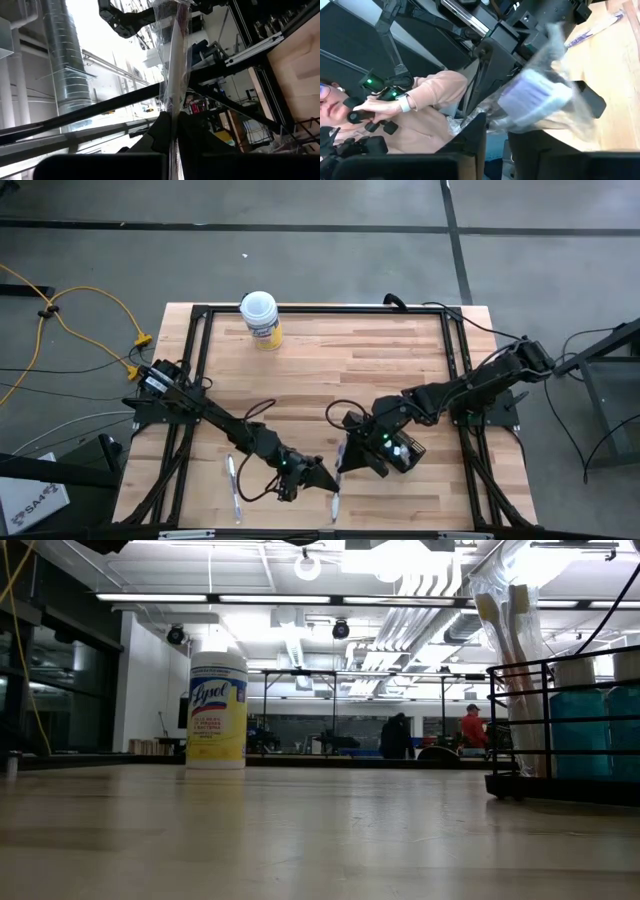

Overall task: Pick & Place toothbrushing station
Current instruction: Put the top purple toothbrush into the wire organizer

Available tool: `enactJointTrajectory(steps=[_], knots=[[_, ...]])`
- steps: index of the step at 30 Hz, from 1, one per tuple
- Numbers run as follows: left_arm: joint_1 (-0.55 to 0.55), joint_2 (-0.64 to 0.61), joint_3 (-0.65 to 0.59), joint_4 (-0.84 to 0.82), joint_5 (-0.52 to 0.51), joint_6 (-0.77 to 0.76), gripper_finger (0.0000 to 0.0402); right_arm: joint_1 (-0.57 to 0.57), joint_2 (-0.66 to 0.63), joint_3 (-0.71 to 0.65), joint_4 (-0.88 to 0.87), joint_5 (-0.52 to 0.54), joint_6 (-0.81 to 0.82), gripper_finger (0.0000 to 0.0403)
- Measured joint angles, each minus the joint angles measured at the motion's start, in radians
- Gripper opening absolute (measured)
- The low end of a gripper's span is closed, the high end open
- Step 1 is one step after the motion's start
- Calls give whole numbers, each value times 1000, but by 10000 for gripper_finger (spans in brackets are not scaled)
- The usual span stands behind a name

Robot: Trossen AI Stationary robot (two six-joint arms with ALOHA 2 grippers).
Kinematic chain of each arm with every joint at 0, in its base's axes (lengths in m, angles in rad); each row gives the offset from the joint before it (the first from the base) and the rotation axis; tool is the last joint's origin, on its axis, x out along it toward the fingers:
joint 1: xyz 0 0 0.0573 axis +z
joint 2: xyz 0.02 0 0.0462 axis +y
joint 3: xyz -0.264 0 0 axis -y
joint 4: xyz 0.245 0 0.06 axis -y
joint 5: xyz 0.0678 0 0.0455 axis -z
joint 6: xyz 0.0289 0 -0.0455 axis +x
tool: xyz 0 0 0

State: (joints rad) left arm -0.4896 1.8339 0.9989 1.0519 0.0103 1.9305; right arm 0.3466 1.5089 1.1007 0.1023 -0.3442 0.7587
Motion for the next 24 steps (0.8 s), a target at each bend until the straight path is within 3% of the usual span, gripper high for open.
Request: enactJointTrajectory(steps=[11,20,24], knots=[[-1,0,0,-4,2,5,7,0,0,0,15,-33,0,14],[-1,0,0,-3,1,11,9,0,0,0,16,-34,6,13],[0,1,0,-3,6,12,30,0,0,0,17,-34,6,12]])
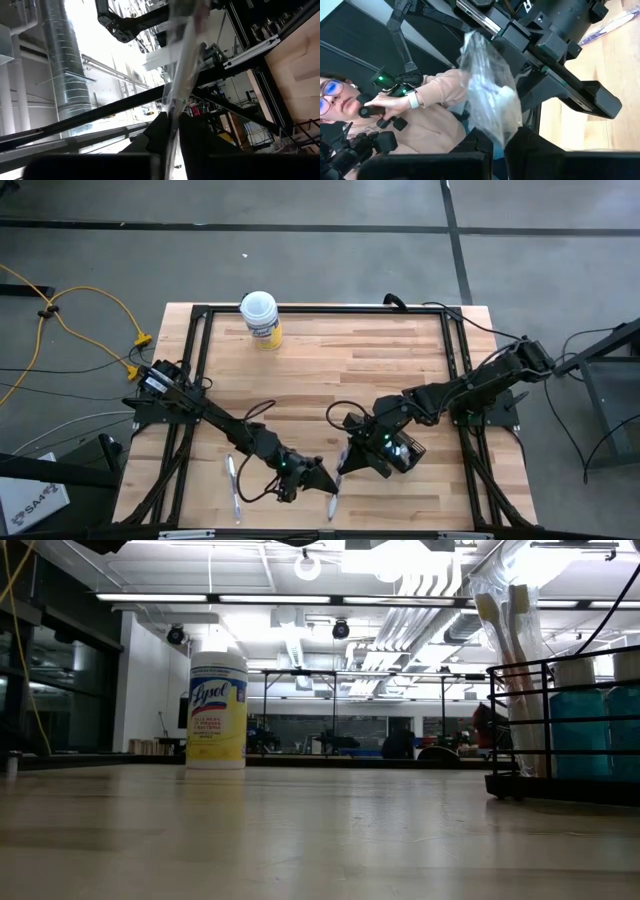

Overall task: Pick & Place toothbrushing station
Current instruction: Put the top purple toothbrush into the wire organizer

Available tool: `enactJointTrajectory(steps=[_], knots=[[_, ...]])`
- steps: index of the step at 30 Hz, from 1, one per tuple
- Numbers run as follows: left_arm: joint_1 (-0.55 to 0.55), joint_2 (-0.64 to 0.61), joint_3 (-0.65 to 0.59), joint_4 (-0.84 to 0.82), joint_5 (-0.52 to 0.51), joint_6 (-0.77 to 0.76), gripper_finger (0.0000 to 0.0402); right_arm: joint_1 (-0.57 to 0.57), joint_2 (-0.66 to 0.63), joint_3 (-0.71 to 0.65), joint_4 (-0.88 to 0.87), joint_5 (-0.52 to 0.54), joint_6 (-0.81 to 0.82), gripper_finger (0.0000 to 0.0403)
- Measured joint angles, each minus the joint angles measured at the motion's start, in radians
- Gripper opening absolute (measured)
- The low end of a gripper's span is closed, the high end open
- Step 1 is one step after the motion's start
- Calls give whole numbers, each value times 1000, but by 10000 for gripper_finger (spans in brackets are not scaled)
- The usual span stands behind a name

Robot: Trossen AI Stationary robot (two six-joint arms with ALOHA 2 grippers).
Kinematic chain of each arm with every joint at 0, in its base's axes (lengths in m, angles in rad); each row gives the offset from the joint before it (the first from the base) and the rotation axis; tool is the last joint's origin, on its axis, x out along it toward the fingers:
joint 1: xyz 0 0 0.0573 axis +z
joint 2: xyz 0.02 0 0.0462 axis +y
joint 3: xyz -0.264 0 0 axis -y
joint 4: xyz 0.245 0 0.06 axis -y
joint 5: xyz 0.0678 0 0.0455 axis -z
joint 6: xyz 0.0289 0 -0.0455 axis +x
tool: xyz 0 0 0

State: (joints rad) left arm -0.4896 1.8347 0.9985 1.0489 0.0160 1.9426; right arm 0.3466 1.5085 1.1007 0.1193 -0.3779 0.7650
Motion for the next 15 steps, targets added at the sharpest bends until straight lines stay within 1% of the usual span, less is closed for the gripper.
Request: enactJointTrajectory(steps=[6,9,15], knots=[[1,1,0,3,1,-10,73,0,0,0,-1,1,-1,12],[1,1,0,4,3,-8,81,0,0,0,-2,2,-1,12],[1,1,0,4,5,-6,84,0,0,0,-2,2,-1,11]])
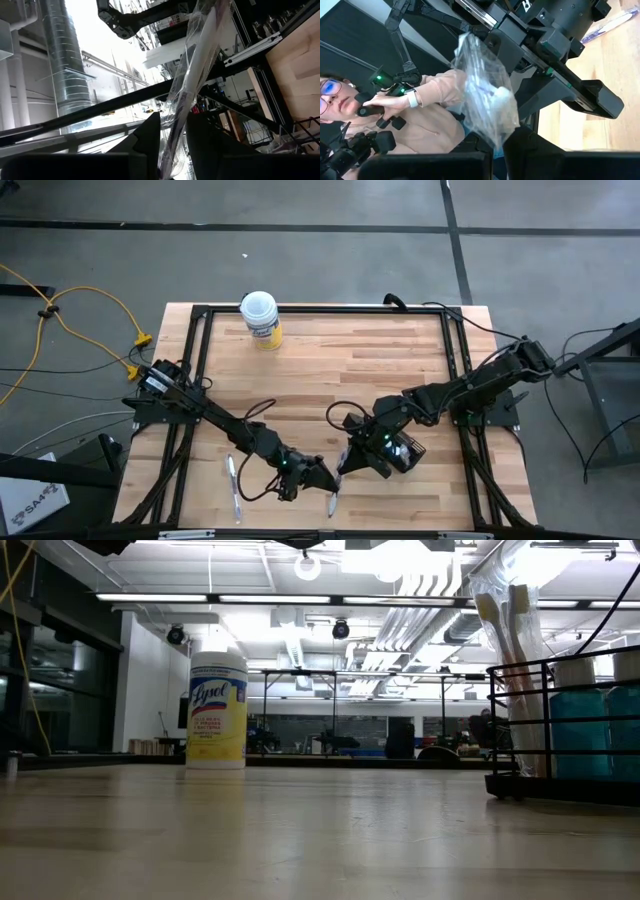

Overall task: Pick & Place toothbrushing station
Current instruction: Put the top purple toothbrush into the wire organizer

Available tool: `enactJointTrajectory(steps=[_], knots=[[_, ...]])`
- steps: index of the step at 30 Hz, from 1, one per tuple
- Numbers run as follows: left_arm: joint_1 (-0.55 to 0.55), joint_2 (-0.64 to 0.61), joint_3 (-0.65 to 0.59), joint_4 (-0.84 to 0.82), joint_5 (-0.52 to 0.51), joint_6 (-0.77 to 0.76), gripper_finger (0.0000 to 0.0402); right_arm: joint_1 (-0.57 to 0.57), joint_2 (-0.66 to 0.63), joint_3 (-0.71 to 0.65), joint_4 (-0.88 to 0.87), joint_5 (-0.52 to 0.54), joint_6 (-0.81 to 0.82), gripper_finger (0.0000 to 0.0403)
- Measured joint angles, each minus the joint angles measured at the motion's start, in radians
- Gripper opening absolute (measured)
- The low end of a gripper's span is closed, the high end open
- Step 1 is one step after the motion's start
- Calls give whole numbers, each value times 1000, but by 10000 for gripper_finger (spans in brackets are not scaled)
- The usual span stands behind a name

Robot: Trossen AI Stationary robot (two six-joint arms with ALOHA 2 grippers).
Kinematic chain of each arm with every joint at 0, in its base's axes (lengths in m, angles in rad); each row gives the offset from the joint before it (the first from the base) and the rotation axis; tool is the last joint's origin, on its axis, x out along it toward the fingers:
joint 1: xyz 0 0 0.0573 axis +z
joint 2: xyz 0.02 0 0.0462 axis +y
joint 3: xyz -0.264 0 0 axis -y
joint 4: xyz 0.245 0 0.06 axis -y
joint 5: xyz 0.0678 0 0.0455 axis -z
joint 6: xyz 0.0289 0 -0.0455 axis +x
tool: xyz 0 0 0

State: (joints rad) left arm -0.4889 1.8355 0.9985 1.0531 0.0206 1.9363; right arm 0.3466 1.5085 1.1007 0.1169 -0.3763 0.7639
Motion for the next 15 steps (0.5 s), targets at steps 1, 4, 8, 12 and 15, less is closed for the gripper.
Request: enactJointTrajectory(steps=[1,4,8,12,15], knots=[[0,0,0,0,0,0,85,0,0,0,0,-1,0,11],[-4,0,0,-1,-2,1,85,0,0,0,0,-6,1,11],[-16,0,0,-2,-31,1,85,1,0,0,-1,-13,3,11],[-25,0,0,-4,-50,1,85,13,0,0,-1,-13,10,11],[-27,0,0,-4,-51,1,85,29,0,0,-2,-13,23,11]])
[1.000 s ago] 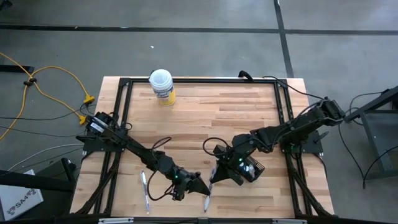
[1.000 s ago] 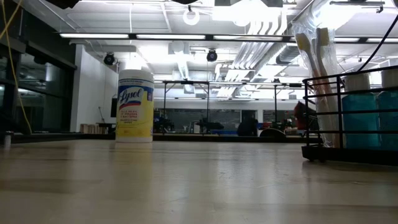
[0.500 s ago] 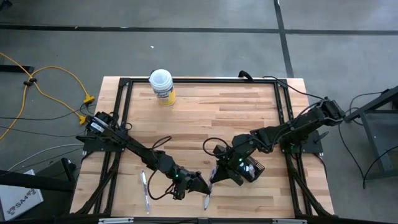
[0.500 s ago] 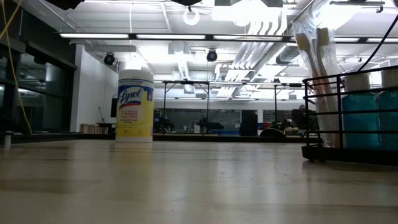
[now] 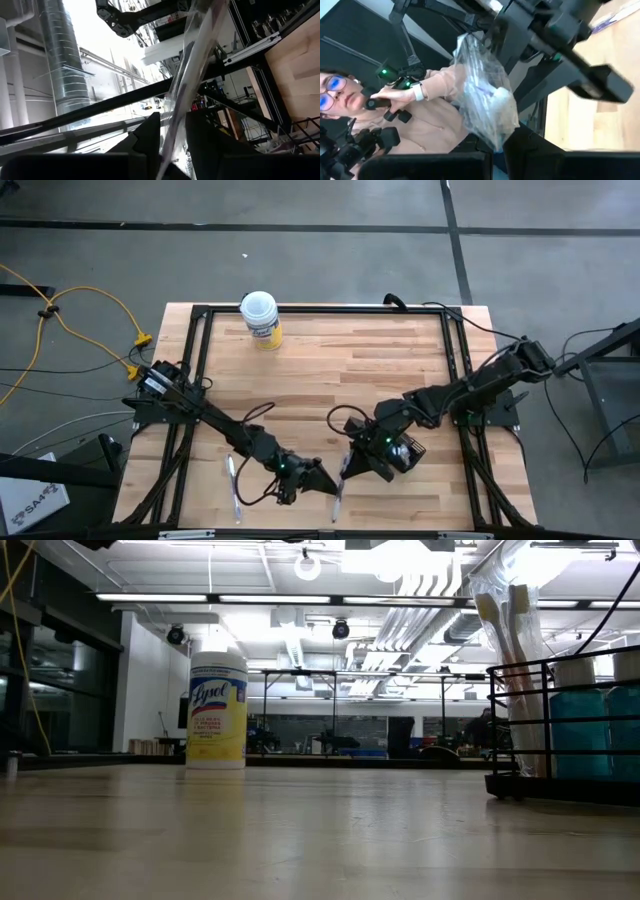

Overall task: Pick & Place toothbrushing station
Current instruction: Put the top purple toothbrush into the wire organizer

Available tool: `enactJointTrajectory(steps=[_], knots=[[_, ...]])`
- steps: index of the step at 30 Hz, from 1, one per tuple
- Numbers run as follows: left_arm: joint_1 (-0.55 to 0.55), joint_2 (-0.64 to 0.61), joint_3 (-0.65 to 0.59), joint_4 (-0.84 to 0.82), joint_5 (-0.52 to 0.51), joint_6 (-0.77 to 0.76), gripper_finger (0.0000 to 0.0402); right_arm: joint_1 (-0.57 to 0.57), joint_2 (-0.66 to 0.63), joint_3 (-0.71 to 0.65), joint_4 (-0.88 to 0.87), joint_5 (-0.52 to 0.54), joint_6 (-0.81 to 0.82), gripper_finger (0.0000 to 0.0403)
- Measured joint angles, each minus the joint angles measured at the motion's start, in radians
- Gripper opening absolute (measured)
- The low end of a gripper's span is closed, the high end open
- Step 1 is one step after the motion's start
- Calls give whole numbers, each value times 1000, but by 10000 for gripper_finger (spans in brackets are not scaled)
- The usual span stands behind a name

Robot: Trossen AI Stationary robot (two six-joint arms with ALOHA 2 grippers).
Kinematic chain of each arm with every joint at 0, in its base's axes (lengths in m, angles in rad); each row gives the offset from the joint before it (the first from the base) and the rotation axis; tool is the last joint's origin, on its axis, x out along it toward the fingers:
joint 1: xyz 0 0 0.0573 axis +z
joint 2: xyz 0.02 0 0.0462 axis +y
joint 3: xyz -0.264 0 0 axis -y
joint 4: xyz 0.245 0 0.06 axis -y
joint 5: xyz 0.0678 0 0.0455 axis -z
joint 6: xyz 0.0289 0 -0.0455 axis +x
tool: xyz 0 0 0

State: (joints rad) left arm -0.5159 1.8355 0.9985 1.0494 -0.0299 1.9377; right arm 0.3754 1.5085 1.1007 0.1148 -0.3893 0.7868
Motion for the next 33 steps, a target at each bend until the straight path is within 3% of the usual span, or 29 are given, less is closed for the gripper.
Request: enactJointTrajectory(steps=[9,12,16,21,33], knots=[[0,0,0,0,-2,0,85,64,0,0,0,80,47,11],[0,0,0,6,-2,-64,85,72,-19,-1,-15,109,32,11],[3,0,0,77,-57,-277,85,68,-104,-1,-95,178,-33,11],[3,0,0,168,-154,-544,85,74,-230,-1,-318,364,-103,11],[93,-1,0,171,-304,-1168,85,205,-419,0,-608,672,-99,11]])
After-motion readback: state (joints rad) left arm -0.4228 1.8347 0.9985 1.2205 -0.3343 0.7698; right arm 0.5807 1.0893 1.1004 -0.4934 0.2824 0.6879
